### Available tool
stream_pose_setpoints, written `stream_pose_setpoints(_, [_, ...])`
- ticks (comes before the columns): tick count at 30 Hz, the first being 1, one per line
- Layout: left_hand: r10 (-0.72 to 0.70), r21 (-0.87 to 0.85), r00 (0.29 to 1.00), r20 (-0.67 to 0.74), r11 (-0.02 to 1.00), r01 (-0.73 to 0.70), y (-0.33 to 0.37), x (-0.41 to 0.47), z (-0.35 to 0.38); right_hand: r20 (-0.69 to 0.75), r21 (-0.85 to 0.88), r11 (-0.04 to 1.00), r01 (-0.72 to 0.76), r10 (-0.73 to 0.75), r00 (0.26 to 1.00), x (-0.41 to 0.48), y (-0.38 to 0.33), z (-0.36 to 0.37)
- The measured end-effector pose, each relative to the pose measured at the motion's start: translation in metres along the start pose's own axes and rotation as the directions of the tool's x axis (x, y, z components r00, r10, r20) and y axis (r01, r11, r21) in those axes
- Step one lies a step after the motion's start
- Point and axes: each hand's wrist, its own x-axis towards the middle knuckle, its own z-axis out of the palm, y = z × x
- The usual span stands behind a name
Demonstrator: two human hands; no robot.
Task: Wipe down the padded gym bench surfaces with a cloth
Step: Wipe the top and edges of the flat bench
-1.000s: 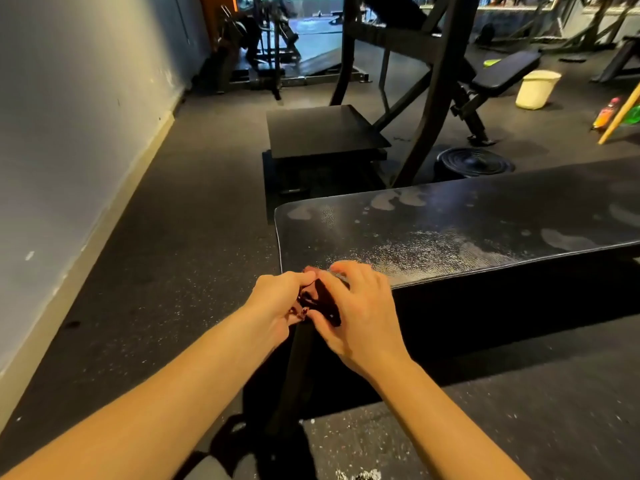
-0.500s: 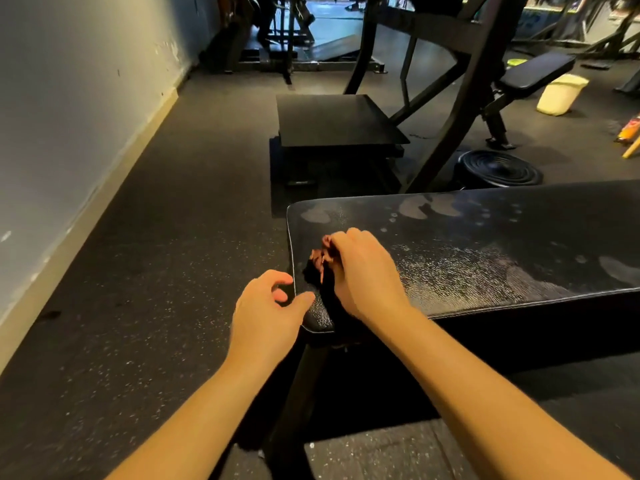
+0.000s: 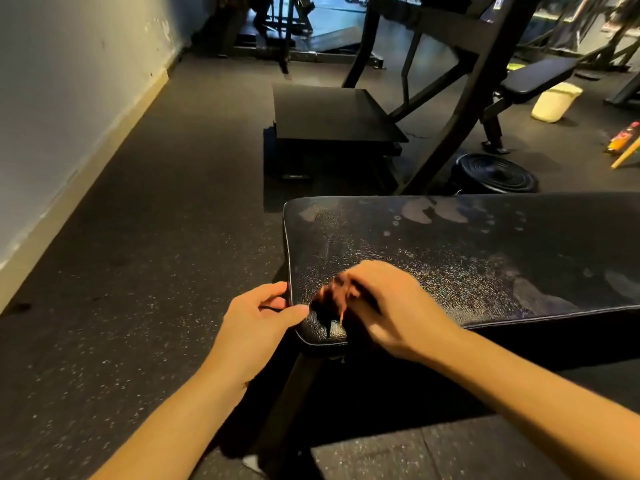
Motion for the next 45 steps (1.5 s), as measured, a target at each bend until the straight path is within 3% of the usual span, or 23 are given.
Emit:
stream_pose_setpoints(2, [0.035, 0.012, 0.999, -0.015, 0.999, -0.035, -0.001, -0.001, 0.000, -0.143, -0.097, 0.986, -0.135, 0.121, 0.982, 0.033, 0.021, -0.006])
stream_pose_setpoints(4, [0.056, 0.006, 0.998, -0.026, 0.998, -0.056, 0.000, -0.001, 0.001, -0.267, -0.179, 0.921, -0.347, 0.294, 0.918, 0.081, 0.055, -0.008])
stream_pose_setpoints(7, [0.074, 0.021, 0.997, -0.035, 0.997, -0.073, 0.001, 0.000, 0.003, -0.308, -0.158, 0.832, -0.531, 0.470, 0.827, 0.134, 0.069, 0.008])
stream_pose_setpoints(10, [0.057, 0.029, 0.997, -0.053, 0.998, -0.055, -0.001, 0.001, 0.003, -0.232, -0.127, 0.909, -0.398, 0.363, 0.903, 0.128, 0.027, 0.025])
stream_pose_setpoints(12, [0.044, 0.019, 0.996, -0.078, 0.999, -0.042, 0.000, 0.003, 0.003, -0.107, -0.099, 0.981, -0.166, 0.155, 0.982, 0.075, 0.001, 0.028])
stream_pose_setpoints(14, [0.030, 0.014, 0.995, -0.093, 0.999, -0.029, 0.006, 0.000, 0.007, 0.035, 0.016, 1.000, -0.018, 0.018, 0.999, 0.020, -0.013, 0.010])
stream_pose_setpoints(16, [0.002, 0.027, 0.992, -0.124, 1.000, 0.002, 0.016, -0.005, 0.012, 0.114, -0.078, 0.995, -0.069, 0.078, 0.990, 0.027, 0.013, -0.017])
stream_pose_setpoints(18, [-0.029, 0.079, 0.991, -0.133, 0.996, 0.039, 0.024, -0.008, 0.014, -0.046, -0.221, 0.940, -0.260, 0.256, 0.966, 0.072, 0.054, -0.030])
stream_pose_setpoints(20, [-0.065, 0.136, 0.992, -0.110, 0.987, 0.080, 0.031, -0.007, 0.012, -0.174, -0.155, 0.872, -0.465, 0.439, 0.882, 0.106, 0.076, -0.027])
stream_pose_setpoints(21, [-0.088, 0.148, 0.991, -0.101, 0.984, 0.103, 0.035, -0.005, 0.010, -0.159, -0.123, 0.877, -0.465, 0.445, 0.881, 0.108, 0.065, -0.013])
stream_pose_setpoints(23, [-0.135, 0.162, 0.987, -0.090, 0.976, 0.148, 0.041, -0.006, 0.008, 0.096, -0.096, 0.956, -0.277, 0.286, 0.954, 0.078, 0.010, 0.008])
stream_pose_setpoints(25, [-0.153, 0.183, 0.985, -0.074, 0.969, 0.165, 0.043, -0.006, 0.008, 0.227, -0.098, 0.988, -0.124, 0.143, 0.963, 0.055, -0.007, 0.005])
stream_pose_setpoints(26, [-0.164, 0.185, 0.984, -0.074, 0.967, 0.175, 0.042, -0.007, 0.009, 0.217, -0.147, 0.977, -0.156, 0.186, 0.958, 0.062, 0.006, -0.003])
stream_pose_setpoints(28, [-0.179, 0.201, 0.980, -0.085, 0.960, 0.192, 0.041, -0.009, 0.010, 0.027, -0.228, 0.892, -0.390, 0.406, 0.913, 0.096, 0.054, -0.015])
stream_pose_setpoints(30, [-0.188, 0.223, 0.977, -0.101, 0.953, 0.206, 0.040, -0.007, 0.012, -0.067, -0.128, 0.859, -0.496, 0.491, 0.868, 0.108, 0.061, -0.012])
stream_pose_setpoints(33, [-0.186, 0.294, 0.976, -0.113, 0.932, 0.212, 0.042, -0.011, 0.014, 0.147, -0.007, 0.979, -0.203, 0.201, 0.968, 0.068, -0.017, 0.009])
stream_pose_setpoints(35, [-0.201, 0.304, 0.973, -0.115, 0.925, 0.227, 0.043, -0.013, 0.016, 0.204, -0.035, 0.999, -0.019, 0.026, 0.979, 0.052, -0.014, 0.009])
stream_pose_setpoints(36, [-0.208, 0.315, 0.970, -0.130, 0.919, 0.239, 0.045, -0.014, 0.017, 0.201, -0.083, 0.996, -0.019, 0.035, 0.979, 0.059, 0.010, 0.002])
stream_pose_setpoints(38, [-0.136, 0.420, 0.977, -0.164, 0.886, 0.194, 0.050, -0.018, 0.020, 0.119, -0.198, 0.950, -0.239, 0.266, 0.957, 0.069, 0.070, -0.021])
stream_pose_setpoints(41, [0.023, 0.605, 0.988, -0.152, 0.793, 0.074, 0.055, -0.028, 0.033, -0.130, -0.184, 0.784, -0.593, 0.579, 0.805, 0.032, 0.113, -0.048])
stream_pose_setpoints(43, [0.027, 0.675, 0.994, -0.104, 0.736, 0.050, 0.054, -0.038, 0.042, -0.194, -0.096, 0.749, -0.655, 0.632, 0.751, -0.002, 0.088, -0.038])
stream_pose_setpoints(45, [-0.001, 0.713, 0.997, -0.079, 0.699, 0.057, 0.052, -0.047, 0.046, -0.122, -0.025, 0.763, -0.646, 0.639, 0.760, -0.025, 0.047, -0.024])
